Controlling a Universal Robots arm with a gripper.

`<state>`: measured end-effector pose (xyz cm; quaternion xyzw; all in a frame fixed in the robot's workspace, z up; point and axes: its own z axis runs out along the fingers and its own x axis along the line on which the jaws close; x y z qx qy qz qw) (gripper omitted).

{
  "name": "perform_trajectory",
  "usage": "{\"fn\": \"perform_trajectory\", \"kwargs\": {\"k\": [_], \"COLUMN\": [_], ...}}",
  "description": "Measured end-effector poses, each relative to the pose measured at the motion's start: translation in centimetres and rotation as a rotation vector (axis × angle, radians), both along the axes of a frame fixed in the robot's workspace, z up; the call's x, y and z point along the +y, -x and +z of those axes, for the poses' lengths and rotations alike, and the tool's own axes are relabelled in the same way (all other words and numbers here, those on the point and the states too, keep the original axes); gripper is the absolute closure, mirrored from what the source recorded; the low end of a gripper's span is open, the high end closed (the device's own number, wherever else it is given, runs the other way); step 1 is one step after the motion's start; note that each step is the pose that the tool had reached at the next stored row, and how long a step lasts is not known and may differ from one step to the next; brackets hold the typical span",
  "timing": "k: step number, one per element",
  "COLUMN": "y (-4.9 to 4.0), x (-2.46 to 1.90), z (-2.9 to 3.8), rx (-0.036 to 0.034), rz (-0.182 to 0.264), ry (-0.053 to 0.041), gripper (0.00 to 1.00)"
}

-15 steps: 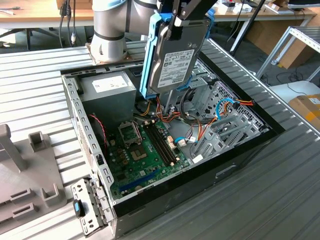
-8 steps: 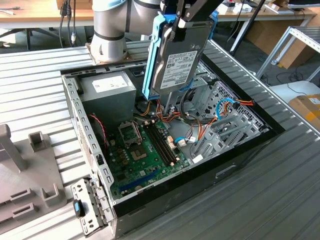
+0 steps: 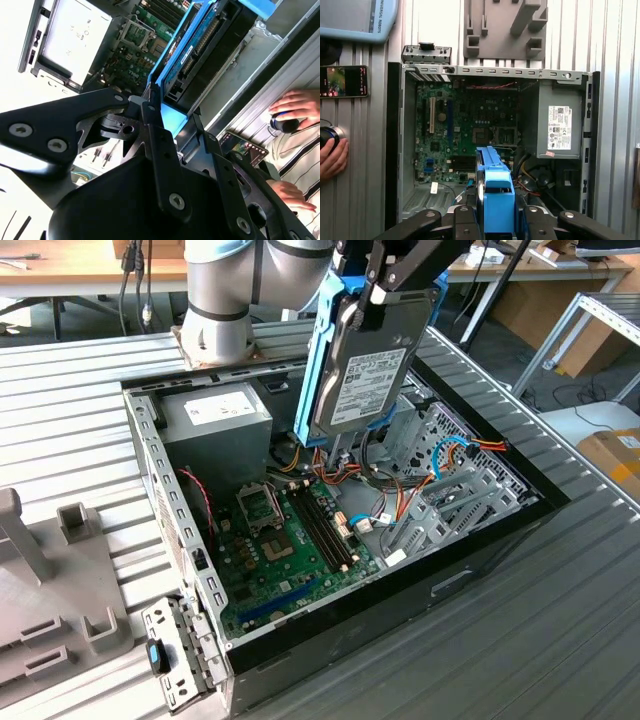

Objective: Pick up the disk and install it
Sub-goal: 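Pick up the disk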

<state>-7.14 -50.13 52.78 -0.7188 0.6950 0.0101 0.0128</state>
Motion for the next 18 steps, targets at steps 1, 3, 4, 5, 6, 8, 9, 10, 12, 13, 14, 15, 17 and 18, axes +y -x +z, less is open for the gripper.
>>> {"fn": "perform_trajectory", "kwargs": {"k": [1, 3, 4, 5, 6, 8, 9, 10, 12, 13, 14, 15, 17, 18], "y": [-0.04, -0.11, -0.15, -0.19, -0.23, -0.37, -0.43, -0.48, -0.54, -0.57, -0.6, -0.64, -0.76, -0.8], "x": [-0.08, -0.23, -0.31, -0.4, -0.47, -0.76, -0.88, -0.97, -1.08, -1.14, -1.2, -1.27, -1.45, -1.52], "z": [0.0, 0.0, 0.0, 0.0, 0.0, 0.0, 0.0, 0.0, 0.0, 0.0, 0.0, 0.0, 0.0, -0.01], "rx": [0.0, 0.0, 0.0, 0.0, 0.0, 0.0, 0.0, 0.0, 0.0, 0.0, 0.0, 0.0, 0.0, 0.0], "rz": [0.0, 0.0, 0.0, 0.0, 0.0, 0.0, 0.0, 0.0, 0.0, 0.0, 0.0, 0.0, 0.0, 0.0], "ry": [-0.0001, 0.0, 0.0001, 0.0, 0.0, 0.0, 0.0, 0.0001, 0.0, 0.0, 0.0, 0.0, 0.0, 0.0], "gripper": [0.63, 0.63, 0.63, 0.63, 0.63, 0.63, 0.63, 0.63, 0.63, 0.63, 0.63, 0.63, 0.63, 0.63]}}
